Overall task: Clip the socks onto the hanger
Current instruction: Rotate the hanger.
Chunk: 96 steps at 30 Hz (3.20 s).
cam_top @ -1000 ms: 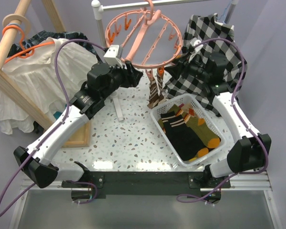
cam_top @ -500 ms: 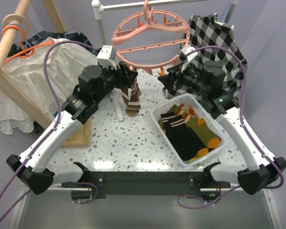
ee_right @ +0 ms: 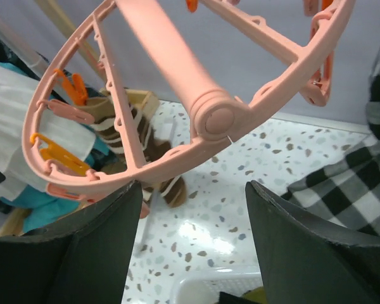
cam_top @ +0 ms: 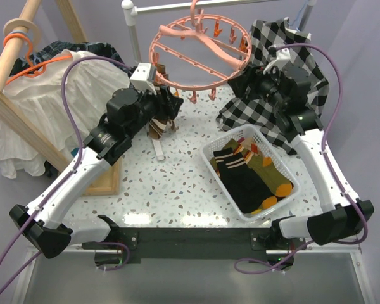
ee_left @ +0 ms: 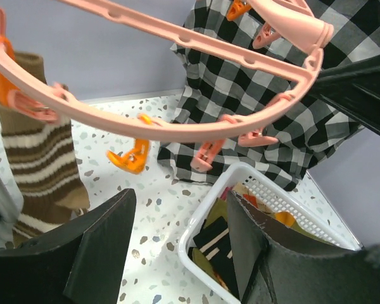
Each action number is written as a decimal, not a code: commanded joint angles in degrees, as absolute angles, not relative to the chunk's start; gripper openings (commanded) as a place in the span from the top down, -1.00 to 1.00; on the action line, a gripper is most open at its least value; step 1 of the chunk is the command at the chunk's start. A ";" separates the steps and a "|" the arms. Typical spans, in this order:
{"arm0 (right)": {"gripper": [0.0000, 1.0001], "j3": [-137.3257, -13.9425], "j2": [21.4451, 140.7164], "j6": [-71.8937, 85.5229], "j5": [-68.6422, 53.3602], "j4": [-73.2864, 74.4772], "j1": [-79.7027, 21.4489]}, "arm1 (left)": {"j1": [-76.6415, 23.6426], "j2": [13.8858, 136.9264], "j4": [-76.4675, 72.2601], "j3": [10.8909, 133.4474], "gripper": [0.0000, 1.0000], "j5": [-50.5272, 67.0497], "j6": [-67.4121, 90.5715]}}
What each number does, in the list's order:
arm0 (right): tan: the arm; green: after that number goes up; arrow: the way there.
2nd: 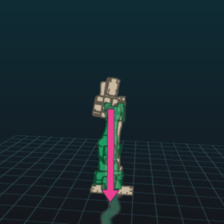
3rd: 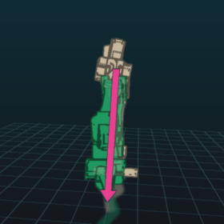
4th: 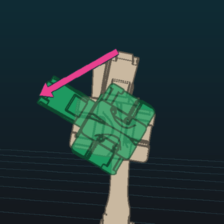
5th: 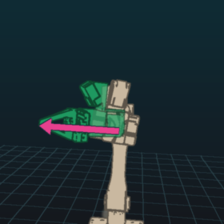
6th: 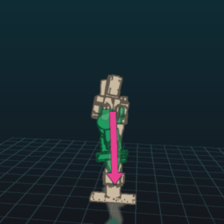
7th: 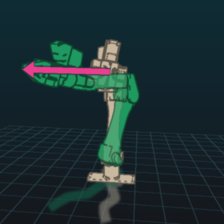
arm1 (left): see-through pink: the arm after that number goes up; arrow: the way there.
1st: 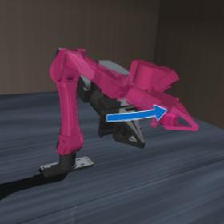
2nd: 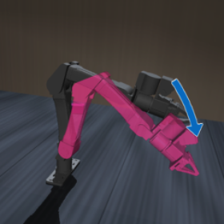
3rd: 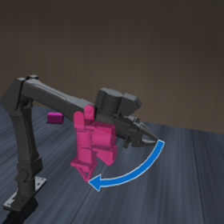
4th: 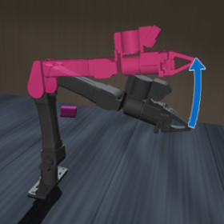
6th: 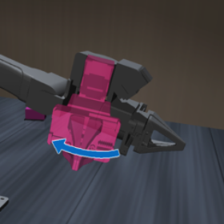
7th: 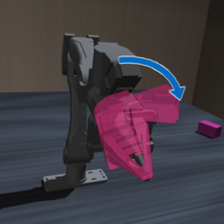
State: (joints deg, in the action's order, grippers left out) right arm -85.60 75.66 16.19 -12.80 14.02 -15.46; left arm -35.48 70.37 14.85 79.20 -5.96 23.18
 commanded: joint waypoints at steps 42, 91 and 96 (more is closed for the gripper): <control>-0.35 -83.58 84.02 40.61 -24.96 -15.38 -15.38 | -24.79 69.52 2.99 70.84 0.08 -15.12 24.08; -0.41 -73.13 68.73 19.25 -28.13 -0.53 -15.56 | -23.03 70.93 2.55 69.88 0.48 -5.19 27.42; -0.41 -73.82 70.13 19.42 -26.54 -0.88 -15.56 | -21.28 69.00 1.32 66.80 0.18 -0.72 26.37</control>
